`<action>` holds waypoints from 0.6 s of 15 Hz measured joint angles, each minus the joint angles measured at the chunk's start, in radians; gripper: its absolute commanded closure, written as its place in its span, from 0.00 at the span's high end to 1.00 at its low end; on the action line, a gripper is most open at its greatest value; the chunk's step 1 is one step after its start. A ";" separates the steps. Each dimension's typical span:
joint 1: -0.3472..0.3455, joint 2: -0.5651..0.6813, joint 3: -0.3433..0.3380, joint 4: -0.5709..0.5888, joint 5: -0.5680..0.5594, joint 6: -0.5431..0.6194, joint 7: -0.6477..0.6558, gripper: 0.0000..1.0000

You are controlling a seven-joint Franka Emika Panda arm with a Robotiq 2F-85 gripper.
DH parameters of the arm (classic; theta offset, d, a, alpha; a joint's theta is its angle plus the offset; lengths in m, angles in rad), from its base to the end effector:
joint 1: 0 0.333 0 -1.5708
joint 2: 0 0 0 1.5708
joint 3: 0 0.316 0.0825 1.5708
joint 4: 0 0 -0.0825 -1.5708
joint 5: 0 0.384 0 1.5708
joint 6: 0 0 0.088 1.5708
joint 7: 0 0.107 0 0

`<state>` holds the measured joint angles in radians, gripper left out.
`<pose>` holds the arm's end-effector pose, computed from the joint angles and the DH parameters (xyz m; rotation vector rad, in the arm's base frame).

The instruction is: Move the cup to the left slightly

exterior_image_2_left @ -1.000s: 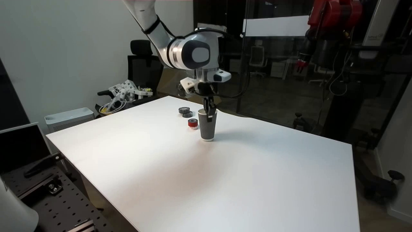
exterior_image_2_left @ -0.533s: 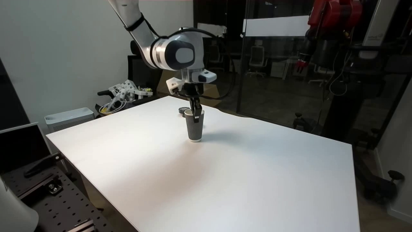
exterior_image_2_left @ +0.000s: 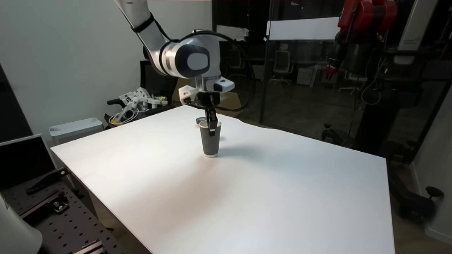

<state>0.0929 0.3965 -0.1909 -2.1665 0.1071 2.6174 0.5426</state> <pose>0.5686 -0.0585 0.2183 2.9397 -1.0980 0.1040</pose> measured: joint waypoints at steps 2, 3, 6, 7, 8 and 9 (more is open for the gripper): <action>-0.001 -0.004 0.000 -0.007 0.007 0.000 0.000 0.42; -0.001 -0.005 0.000 -0.010 0.010 0.000 0.000 0.50; -0.001 -0.006 0.001 -0.018 0.012 0.000 0.000 0.70; -0.001 -0.007 0.001 -0.020 0.012 0.001 0.000 0.77; -0.002 -0.008 0.001 -0.021 0.012 0.002 0.001 0.83; -0.002 -0.010 0.001 -0.022 0.012 0.004 0.001 0.90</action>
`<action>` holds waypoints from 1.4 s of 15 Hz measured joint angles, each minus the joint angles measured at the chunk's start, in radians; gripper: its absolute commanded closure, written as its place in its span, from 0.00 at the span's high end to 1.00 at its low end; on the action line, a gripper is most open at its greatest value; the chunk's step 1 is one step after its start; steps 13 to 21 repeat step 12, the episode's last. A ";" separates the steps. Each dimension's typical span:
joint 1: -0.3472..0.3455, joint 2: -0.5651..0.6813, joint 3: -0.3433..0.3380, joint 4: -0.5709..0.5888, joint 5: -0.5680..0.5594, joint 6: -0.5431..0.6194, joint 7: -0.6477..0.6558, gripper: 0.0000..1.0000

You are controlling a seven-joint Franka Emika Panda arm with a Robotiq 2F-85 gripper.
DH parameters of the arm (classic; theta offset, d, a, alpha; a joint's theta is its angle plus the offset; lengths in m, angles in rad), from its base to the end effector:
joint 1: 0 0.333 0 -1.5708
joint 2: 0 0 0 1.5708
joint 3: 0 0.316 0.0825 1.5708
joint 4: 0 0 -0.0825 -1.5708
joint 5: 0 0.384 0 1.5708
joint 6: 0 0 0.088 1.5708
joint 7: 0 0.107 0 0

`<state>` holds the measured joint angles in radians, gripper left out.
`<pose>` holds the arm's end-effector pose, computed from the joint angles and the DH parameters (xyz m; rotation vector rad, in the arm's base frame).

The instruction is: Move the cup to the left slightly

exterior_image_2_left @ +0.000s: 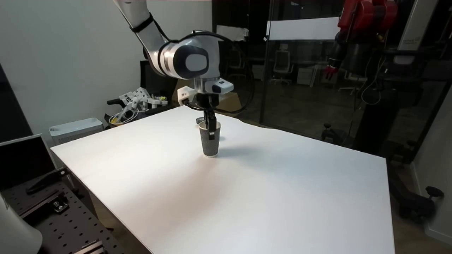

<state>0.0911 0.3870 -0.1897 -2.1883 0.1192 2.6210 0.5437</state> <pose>0.5617 -0.0589 0.2158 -2.9309 1.1175 -0.0880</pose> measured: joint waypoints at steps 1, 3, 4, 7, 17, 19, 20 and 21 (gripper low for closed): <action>0.000 -0.003 0.000 0.000 -0.001 0.003 0.001 0.96; 0.000 -0.012 -0.001 -0.002 -0.002 0.017 0.004 1.00; 0.000 -0.021 -0.002 -0.004 -0.002 0.022 0.006 1.00; 0.000 -0.056 -0.002 -0.016 -0.003 0.036 0.007 1.00; 0.000 -0.099 -0.001 -0.037 -0.002 0.037 0.008 1.00; 0.000 -0.099 -0.001 -0.037 -0.002 0.037 0.008 1.00; 0.000 -0.099 -0.001 -0.037 -0.002 0.037 0.008 1.00; 0.000 -0.099 -0.001 -0.037 -0.002 0.037 0.008 1.00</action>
